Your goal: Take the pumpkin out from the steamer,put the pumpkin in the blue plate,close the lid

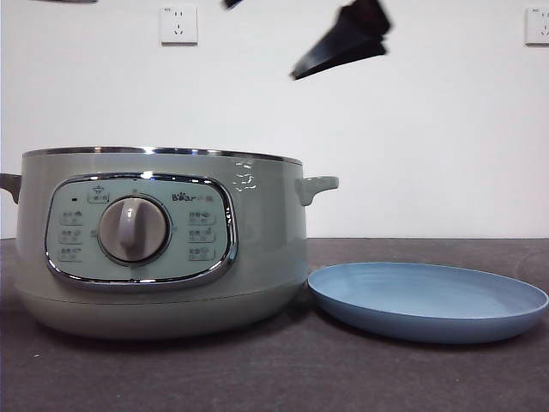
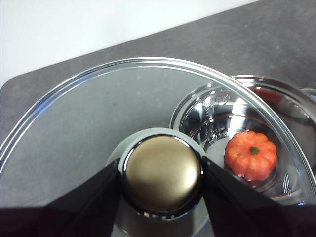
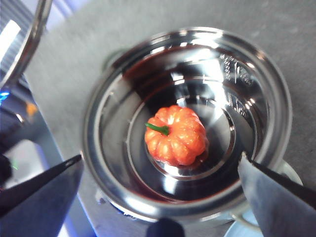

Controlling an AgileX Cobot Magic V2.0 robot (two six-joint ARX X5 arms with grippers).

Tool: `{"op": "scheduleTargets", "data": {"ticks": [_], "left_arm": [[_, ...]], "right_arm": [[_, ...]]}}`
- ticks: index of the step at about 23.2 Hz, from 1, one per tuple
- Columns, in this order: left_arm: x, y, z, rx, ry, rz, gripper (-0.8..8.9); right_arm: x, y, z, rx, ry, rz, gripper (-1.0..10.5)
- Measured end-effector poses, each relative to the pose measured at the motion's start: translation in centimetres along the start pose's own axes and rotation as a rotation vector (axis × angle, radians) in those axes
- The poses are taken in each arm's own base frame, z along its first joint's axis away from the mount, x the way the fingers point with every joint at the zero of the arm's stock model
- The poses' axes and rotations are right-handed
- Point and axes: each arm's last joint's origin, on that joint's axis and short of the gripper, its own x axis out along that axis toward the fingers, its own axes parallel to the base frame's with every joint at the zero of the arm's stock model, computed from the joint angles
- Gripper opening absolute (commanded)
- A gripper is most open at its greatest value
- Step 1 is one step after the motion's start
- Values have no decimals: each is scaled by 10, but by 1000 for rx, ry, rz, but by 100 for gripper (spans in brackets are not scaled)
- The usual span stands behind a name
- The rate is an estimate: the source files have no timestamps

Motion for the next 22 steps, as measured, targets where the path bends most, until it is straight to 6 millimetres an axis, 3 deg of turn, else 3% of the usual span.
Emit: {"op": "scheduleTargets", "data": {"ticks": [4, 7, 12, 19, 20, 22], "left_arm": [[0, 0, 0, 0, -1, 0, -6], [0, 0, 0, 0, -1, 0, -6], [0, 0, 0, 0, -1, 0, -6], [0, 0, -1, 1, 4, 1, -6], [0, 0, -1, 1, 4, 1, -6], [0, 0, -1, 1, 4, 1, -6]], "right_arm": [[35, 13, 30, -88, 115, -73, 600], [70, 20, 39, -167, 170, -112, 599], [124, 32, 26, -279, 280, -105, 599], [180, 16, 1, -275, 388, -94, 587], [181, 14, 1, -273, 388, -95, 481], [181, 15, 0, -278, 391, -94, 35]]}}
